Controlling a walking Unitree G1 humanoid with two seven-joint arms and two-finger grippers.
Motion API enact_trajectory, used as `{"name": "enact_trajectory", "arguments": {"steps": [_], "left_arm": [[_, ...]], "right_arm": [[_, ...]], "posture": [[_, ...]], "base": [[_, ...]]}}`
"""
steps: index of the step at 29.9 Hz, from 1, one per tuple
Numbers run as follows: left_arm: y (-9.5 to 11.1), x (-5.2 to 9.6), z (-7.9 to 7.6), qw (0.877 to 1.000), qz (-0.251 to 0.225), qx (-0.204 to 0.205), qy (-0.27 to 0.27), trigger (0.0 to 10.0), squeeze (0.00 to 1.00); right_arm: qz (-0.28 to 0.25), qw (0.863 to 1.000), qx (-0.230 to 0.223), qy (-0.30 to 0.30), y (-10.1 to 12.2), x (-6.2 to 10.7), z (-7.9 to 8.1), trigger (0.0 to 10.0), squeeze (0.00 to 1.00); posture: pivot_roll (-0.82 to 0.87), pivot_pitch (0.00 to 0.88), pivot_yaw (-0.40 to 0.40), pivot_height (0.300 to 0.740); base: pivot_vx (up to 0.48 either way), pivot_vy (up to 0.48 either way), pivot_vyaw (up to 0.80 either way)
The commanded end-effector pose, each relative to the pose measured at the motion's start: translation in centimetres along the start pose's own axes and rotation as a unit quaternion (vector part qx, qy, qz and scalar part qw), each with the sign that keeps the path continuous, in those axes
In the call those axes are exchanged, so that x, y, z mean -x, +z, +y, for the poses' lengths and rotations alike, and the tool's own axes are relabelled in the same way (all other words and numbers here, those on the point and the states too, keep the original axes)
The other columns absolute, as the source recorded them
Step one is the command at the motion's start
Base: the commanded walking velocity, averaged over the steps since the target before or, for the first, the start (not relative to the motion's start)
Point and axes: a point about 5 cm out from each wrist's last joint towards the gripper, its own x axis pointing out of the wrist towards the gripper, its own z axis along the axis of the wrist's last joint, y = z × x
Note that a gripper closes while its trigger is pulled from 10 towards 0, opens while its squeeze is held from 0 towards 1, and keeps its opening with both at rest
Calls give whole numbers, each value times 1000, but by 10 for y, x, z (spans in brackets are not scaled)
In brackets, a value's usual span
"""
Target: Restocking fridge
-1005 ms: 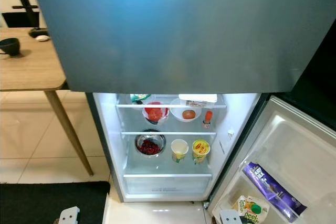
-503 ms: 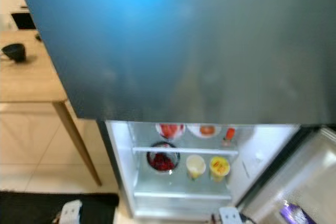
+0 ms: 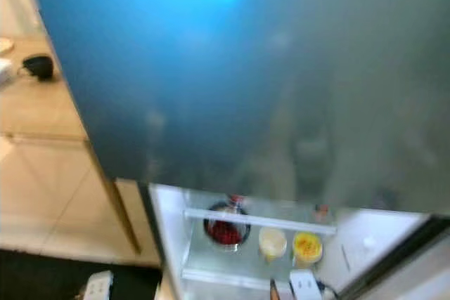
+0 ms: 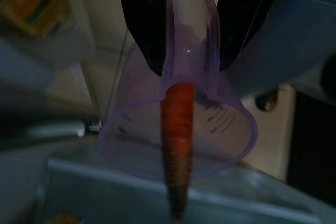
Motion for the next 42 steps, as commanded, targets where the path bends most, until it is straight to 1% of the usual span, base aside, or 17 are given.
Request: {"name": "enact_trajectory", "arguments": {"steps": [1,7,9,10,14,15,17,18,19,21,22,23,29,32,35,38,42], "left_arm": [[3,-1,-2,1000,-6,-6,-6,10000,0],[8,-3,-9,999,-11,-32,-30,10000,0],[15,-5,-13,997,-23,-50,-45,10000,0],[15,-5,-13,997,-23,-50,-45,10000,0],[38,-10,-26,986,-53,-119,-99,10000,0],[38,-10,-26,986,-53,-119,-99,10000,0],[51,-11,-32,977,-65,-164,-120,10000,0],[51,-11,-32,977,-65,-164,-120,10000,0],[61,-13,-38,963,-67,-226,-133,10000,0],[68,-13,-42,954,-74,-256,-137,10000,0],[68,-13,-42,954,-74,-256,-137,10000,0],[75,-14,-45,946,-86,-280,-139,10000,0],[88,-14,-53,932,-111,-310,-149,10000,0],[93,-14,-54,929,-124,-314,-149,10000,0],[94,-13,-52,930,-131,-313,-143,10000,0],[94,-12,-50,931,-131,-312,-139,10000,0],[92,-11,-46,933,-134,-309,-128,10000,0]], "right_arm": [[-26,999,-1,23,11,-1,3,10000,0],[-81,994,21,65,45,-5,11,10000,0],[-108,991,32,79,63,-6,14,10000,0],[-108,991,32,79,63,-6,14,10000,0],[-171,977,14,128,98,-3,17,10000,0],[-171,977,14,128,98,-3,17,10000,0],[-214,964,-21,158,116,3,13,10000,0],[-214,964,-21,158,116,3,13,10000,0],[-248,951,-36,179,131,9,8,10000,0],[-277,939,-45,201,142,14,4,10000,0],[-277,939,-45,201,142,14,4,10000,0],[-294,930,-36,220,150,19,1,10000,0],[-283,915,18,287,153,26,2,10000,0],[-234,900,94,355,138,29,8,10000,0],[-184,887,154,395,124,32,12,10000,0],[-169,885,175,397,122,32,11,10000,0],[-175,869,198,418,126,39,11,10000,0]], "posture": [[-97,0,-4,740],[-98,0,-6,740],[-98,0,-6,740],[-98,0,-6,740],[-96,0,-8,740],[-96,0,-8,740],[-95,0,-6,740],[-95,0,-6,740],[-98,0,-2,740],[-98,0,-2,740],[-98,0,-2,740],[-100,0,1,740],[-98,0,2,721],[-96,0,4,706],[-97,0,4,691],[-96,0,5,681],[-97,0,6,661]], "base": [[0,0,0],[0,0,0],[0,0,0],[0,0,0],[0,0,0],[0,0,0],[0,0,0],[0,0,0],[0,0,0],[0,0,0],[0,0,0],[0,0,0],[0,0,0],[0,0,0],[0,0,0],[0,0,0],[0,0,0]]}}
